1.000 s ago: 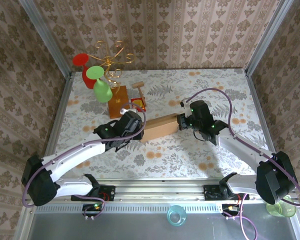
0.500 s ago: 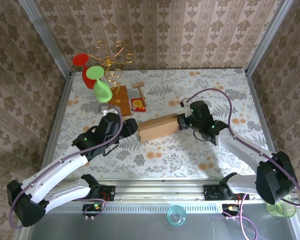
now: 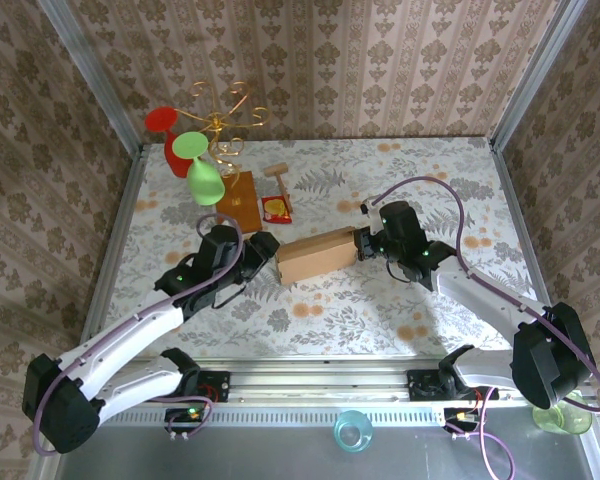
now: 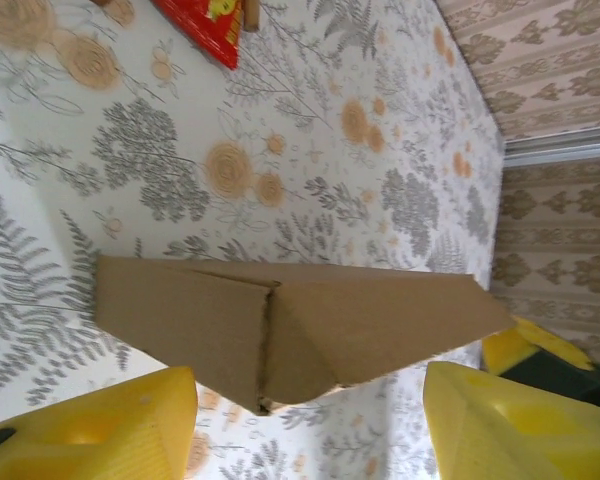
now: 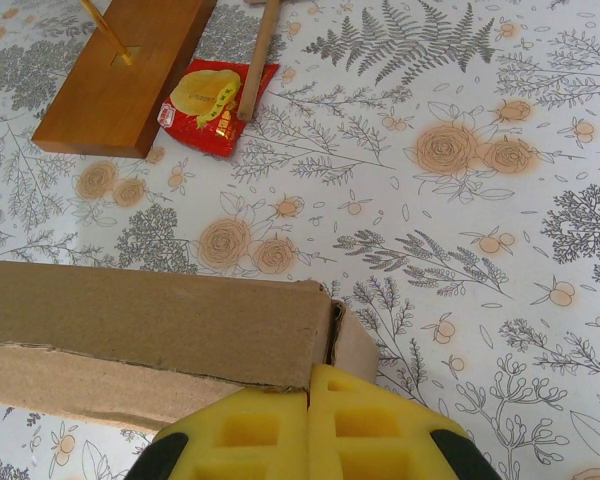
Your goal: Fold the paper box
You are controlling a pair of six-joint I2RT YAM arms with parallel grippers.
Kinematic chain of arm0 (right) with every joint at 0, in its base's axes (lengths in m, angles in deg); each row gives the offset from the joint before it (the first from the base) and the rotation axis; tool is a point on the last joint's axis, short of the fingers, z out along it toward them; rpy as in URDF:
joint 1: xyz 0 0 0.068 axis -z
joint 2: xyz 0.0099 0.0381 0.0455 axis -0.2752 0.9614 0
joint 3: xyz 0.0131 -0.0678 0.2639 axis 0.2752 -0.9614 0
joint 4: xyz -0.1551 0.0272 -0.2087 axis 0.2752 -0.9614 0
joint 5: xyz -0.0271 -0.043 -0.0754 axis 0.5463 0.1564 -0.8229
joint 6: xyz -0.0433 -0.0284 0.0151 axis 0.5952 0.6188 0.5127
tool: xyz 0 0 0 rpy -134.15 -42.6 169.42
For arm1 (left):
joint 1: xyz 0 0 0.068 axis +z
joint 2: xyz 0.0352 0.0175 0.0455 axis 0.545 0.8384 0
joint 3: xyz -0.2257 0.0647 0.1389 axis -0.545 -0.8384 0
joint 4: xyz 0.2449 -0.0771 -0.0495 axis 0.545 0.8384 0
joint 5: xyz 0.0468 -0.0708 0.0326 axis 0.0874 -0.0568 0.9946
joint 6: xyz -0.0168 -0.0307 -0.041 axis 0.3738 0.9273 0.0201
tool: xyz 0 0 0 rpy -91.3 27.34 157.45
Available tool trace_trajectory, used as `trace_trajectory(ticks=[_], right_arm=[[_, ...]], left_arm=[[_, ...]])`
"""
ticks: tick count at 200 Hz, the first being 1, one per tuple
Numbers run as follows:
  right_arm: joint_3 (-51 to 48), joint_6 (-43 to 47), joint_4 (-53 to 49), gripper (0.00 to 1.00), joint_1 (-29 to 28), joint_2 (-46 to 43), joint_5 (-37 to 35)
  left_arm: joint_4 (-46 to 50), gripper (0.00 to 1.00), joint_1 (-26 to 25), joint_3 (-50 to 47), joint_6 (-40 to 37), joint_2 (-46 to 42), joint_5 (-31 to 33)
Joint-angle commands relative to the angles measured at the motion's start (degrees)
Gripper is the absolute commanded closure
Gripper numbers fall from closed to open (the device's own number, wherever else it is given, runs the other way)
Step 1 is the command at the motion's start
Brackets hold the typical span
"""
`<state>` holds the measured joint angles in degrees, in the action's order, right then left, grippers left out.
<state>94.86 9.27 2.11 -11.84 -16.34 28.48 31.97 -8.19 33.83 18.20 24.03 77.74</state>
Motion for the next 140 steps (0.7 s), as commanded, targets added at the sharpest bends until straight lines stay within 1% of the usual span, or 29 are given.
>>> trace_trajectory(ticks=[1,54,101,140], right_arm=[[-1.97,0.32,-3.8,1.0,-0.6,0.52,-0.31],[-1.94,0.44,-3.96,1.0,-0.58,0.31,-0.22],[-1.86,1.56,-4.06,1.0,-0.6,0.53,0.27],[-1.68,2.1,-4.49,1.0,-0.66,0.6,1.01]], left_arm=[[-2.98,0.38,-0.05,-1.7,5.11,0.3,-1.69],[-6.81,0.42,0.09,-3.38,6.24,3.85,-3.14],[-8.53,0.52,0.25,-5.14,6.59,4.88,-3.33],[-9.01,0.56,0.56,-6.44,6.73,5.18,-3.23]])
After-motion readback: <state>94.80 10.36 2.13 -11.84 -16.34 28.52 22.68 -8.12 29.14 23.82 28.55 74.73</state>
